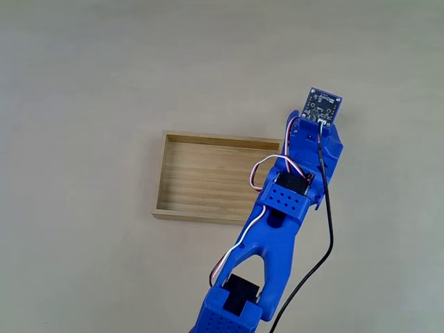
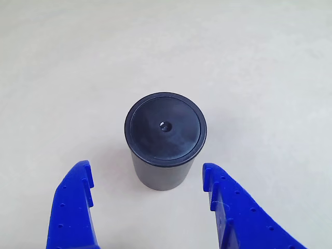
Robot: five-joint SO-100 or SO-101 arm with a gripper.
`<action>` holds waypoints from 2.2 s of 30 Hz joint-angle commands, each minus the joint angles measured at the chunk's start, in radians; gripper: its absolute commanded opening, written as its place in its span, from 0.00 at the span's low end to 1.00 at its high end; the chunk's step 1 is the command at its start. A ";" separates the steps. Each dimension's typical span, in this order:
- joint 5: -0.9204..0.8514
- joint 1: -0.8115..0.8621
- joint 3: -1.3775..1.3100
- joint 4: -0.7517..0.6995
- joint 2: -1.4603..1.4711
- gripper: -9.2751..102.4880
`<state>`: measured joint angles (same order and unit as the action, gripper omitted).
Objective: Place the black cylinder in the wooden box then return to rest.
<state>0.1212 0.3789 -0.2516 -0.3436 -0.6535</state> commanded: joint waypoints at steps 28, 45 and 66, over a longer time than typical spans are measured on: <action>0.018 0.028 -0.311 0.043 -0.100 0.37; 0.028 0.029 -0.428 0.043 -0.198 0.38; 0.029 0.017 -0.525 0.043 -0.276 0.35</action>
<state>0.1442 0.3973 -0.6519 -0.3405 -0.9756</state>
